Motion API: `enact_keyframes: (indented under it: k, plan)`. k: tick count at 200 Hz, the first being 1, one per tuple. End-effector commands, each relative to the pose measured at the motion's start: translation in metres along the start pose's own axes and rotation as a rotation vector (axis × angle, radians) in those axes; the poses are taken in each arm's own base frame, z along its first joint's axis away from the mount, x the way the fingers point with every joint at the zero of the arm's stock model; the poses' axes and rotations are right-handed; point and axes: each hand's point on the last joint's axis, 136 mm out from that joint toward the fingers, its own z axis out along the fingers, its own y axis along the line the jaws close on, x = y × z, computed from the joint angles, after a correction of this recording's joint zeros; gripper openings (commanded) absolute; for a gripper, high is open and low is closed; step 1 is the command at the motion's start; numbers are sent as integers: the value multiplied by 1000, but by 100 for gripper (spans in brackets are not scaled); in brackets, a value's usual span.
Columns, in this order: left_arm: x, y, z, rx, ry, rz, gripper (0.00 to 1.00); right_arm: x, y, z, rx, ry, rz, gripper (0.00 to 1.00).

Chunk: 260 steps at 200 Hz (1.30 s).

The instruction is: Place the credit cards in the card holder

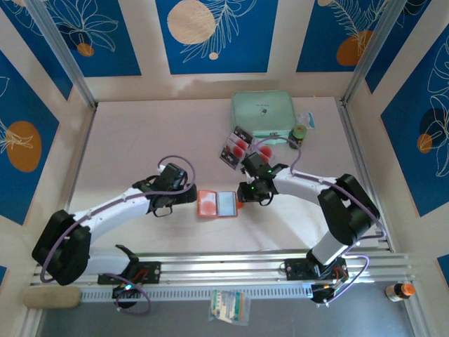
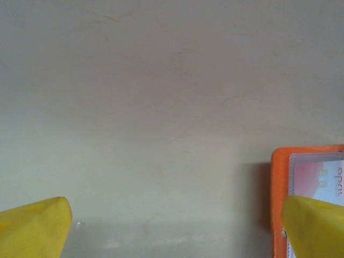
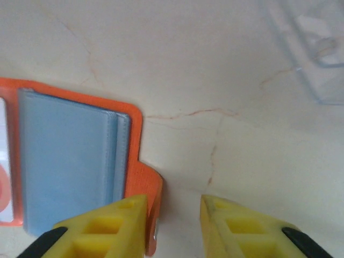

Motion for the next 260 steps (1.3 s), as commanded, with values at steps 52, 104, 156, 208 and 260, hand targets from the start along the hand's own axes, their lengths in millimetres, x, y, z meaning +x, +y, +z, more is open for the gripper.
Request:
enact_keyframes:
  k: [52, 104, 156, 208, 260]
  plan:
    - [-3, -17, 13, -1, 15, 44, 100, -15, 50, -39, -237, -59, 20, 2]
    - [10, -8, 22, -23, 41, 63, 100, -6, 96, -11, -364, 10, 2, 0]
    - [18, -6, 30, -26, 60, 75, 100, 10, 111, 14, -334, 51, -30, 0]
    - [25, -3, 35, -43, 78, 84, 100, 14, 112, 24, -330, 73, -23, 0]
    - [32, 2, 40, -57, 89, 84, 100, 16, 114, 31, -333, 89, -24, 0]
